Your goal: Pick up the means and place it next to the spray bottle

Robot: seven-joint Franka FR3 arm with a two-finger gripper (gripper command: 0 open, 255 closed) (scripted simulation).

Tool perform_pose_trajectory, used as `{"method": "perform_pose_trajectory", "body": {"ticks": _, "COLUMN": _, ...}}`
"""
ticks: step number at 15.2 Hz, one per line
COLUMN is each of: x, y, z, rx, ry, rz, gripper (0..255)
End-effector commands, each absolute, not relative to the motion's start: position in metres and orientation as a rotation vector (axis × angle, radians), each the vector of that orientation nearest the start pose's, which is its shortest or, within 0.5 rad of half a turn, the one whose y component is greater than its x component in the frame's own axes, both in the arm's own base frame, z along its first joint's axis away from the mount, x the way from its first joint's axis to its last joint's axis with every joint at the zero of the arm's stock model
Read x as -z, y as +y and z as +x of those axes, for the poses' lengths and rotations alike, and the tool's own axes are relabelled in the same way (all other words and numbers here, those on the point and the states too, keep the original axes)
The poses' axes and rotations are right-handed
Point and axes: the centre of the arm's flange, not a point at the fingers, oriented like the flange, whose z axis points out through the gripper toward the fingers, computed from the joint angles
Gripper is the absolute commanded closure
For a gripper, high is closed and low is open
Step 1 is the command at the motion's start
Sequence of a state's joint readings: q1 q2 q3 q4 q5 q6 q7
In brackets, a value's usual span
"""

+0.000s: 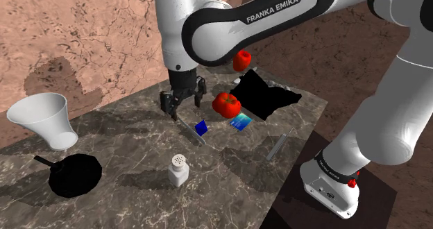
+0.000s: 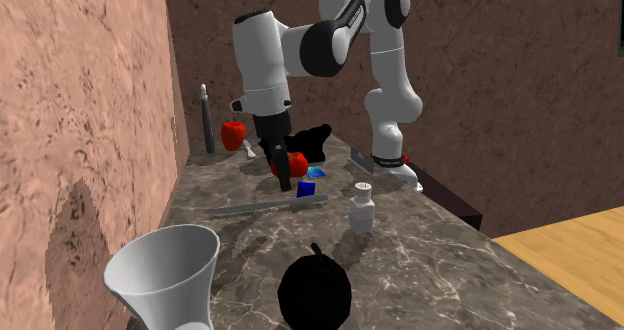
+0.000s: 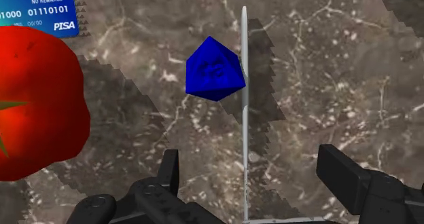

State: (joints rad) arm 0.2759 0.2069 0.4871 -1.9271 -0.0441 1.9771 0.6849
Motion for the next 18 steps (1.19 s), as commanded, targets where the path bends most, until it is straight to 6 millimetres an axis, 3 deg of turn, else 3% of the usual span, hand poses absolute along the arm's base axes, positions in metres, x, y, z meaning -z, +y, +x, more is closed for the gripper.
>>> {"method": "perform_pose_trajectory", "body": {"ticks": 1, "x": -0.375, "y": 0.402, "z": 0.433, "rx": -0.218, "ry": -0.155, "rz": -3.175, "gripper": 0}}
{"method": "perform_pose_trajectory", "body": {"ticks": 7, "x": -0.341, "y": 0.400, "z": 0.428, "rx": -0.218, "ry": -0.155, "rz": -3.175, "gripper": 0}}
{"method": "perform_pose_trajectory", "body": {"ticks": 15, "x": -0.341, "y": 0.400, "z": 0.428, "rx": -0.218, "ry": -0.155, "rz": -3.175, "gripper": 0}}
{"method": "perform_pose_trajectory", "body": {"ticks": 16, "x": -0.341, "y": 0.400, "z": 0.428, "rx": -0.218, "ry": -0.155, "rz": -3.175, "gripper": 255}}
{"method": "perform_pose_trajectory", "body": {"ticks": 18, "x": -0.341, "y": 0.400, "z": 0.428, "rx": -0.218, "ry": -0.155, "rz": -3.175, "gripper": 255}}
